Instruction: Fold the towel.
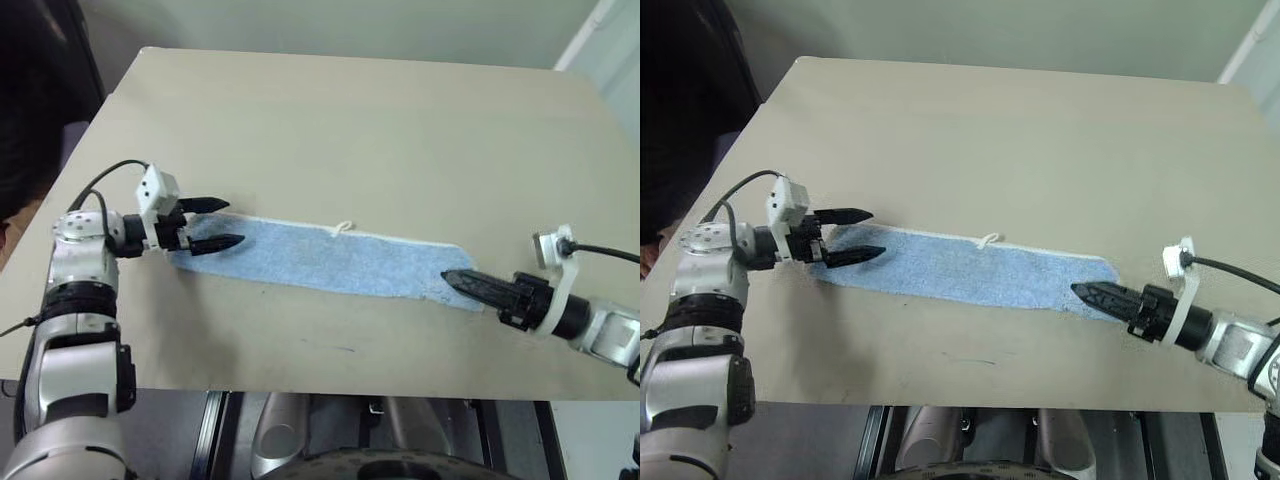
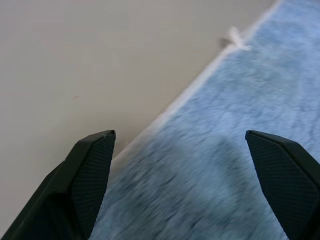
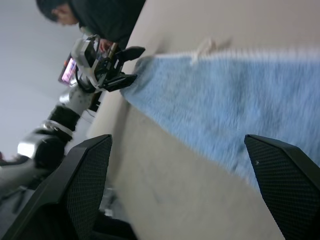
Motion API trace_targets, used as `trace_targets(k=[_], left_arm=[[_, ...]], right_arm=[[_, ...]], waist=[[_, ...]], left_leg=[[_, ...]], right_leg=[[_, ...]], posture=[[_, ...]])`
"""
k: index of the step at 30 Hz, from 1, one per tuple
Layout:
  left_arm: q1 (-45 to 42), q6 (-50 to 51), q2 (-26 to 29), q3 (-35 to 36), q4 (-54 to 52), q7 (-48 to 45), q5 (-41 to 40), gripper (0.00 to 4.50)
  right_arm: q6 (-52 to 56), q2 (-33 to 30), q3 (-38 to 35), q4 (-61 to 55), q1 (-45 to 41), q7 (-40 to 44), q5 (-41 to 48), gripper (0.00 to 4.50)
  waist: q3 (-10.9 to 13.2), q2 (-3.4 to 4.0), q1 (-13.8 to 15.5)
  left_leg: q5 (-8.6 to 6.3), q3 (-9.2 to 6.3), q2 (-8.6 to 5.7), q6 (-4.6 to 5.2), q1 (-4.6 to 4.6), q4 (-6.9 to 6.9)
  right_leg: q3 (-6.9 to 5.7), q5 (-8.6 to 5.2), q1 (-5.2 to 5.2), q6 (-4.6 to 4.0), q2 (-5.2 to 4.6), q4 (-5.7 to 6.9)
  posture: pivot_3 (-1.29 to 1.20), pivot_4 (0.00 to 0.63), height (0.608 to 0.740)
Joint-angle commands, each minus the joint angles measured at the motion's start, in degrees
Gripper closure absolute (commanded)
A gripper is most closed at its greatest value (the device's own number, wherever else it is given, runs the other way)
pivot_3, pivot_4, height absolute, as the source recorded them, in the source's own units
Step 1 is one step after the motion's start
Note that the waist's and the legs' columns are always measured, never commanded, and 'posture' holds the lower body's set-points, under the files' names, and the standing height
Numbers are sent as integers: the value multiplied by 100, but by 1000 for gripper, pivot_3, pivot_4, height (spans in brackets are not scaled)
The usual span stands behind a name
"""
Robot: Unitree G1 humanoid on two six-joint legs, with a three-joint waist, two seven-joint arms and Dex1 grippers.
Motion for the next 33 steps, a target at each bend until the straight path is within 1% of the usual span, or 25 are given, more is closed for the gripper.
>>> trace_targets(k=[1, 3, 5, 7, 12, 14, 19, 21, 23, 27, 33], left_arm=[[250, 346, -154, -37, -1022, -111, -433, 0], [446, 700, -210, -70, -1657, -193, -720, 0], [576, 1191, -296, -50, -2324, -117, -1091, 0], [673, 1566, -338, -71, -2845, -19, -1341, 0], [1116, 1409, -288, -336, -3617, -252, -1385, 0], [1301, 1380, -303, -436, -3876, -223, -1372, 0], [1601, 1326, -338, -594, -4128, -104, -1357, 0], [1727, 1408, -331, -631, -4264, -77, -1418, 0], [1781, 1447, -323, -644, -4320, -37, -1437, 0], [1827, 1304, -329, -722, -4221, -10, -1370, 0], [1810, 1137, -368, -842, -4083, -16, -1301, 0]], right_arm=[[-499, -228, 320, -157, 522, -867, 1325, 25], [-685, -326, 426, -138, 778, -1040, 1583, 25], [-835, -311, 471, -128, 973, -1066, 1617, 25], [-982, -261, 477, -67, 1102, -1139, 1617, 25], [-1321, 42, 465, 93, 1111, -1547, 1617, 25], [-1478, 256, 399, 170, 1072, -1833, 1617, 25], [-1556, 508, 282, 184, 1098, -2146, 1617, 25], [-1586, 586, 185, 133, 1189, -2198, 1617, 25], [-1582, 641, 96, 111, 1243, -2208, 1617, 25], [-1524, 641, -84, 148, 1439, -2221, 1617, 25], [-1552, 721, -356, 310, 1611, -2301, 1617, 25]], waist=[[0, 0, 11], [0, -1, -1], [-1, -4, -12], [-1, -4, -10], [-5, 3, -22], [-5, 3, -22], [-5, 3, -20], [-6, 5, -21], [-6, 5, -22], [-7, 6, 6], [-8, 9, 20]], left_leg=[[-3, -1, 0, -2, 1, 1], [-9, 0, 0, -7, -3, 3], [-34, 1, 1, -42, -3, 3], [-43, -7, 2, -57, 2, 0], [-53, -7, 4, -34, 13, -1], [-51, -7, 5, -15, 12, -1], [-58, -9, 7, 2, 11, -2], [-70, -9, 7, -15, 11, -2], [-75, -7, 7, -13, 11, -2], [-87, -8, 6, -28, 10, -1], [-97, -8, 6, -17, 9, -2]], right_leg=[[0, -3, 3, 4, 0, 0], [3, 0, 1, 9, -1, -5], [4, 3, 5, 14, 1, -15], [1, 5, 19, 18, 5, -32], [7, 9, 36, 26, 4, -60], [8, 14, 36, 32, 4, -69], [10, 16, 41, 34, 4, -88], [11, 20, 44, 35, 3, -96], [13, 22, 47, 37, 0, -98], [14, 22, 53, 38, -5, -106], [14, 26, 71, 45, -9, -142]], posture=[[0, 150, 697], [0, 150, 697], [0, 150, 697], [0, 150, 697], [0, 150, 697], [0, 150, 697], [0, 150, 697], [0, 150, 697], [0, 150, 697], [0, 150, 697], [0, 150, 697]])
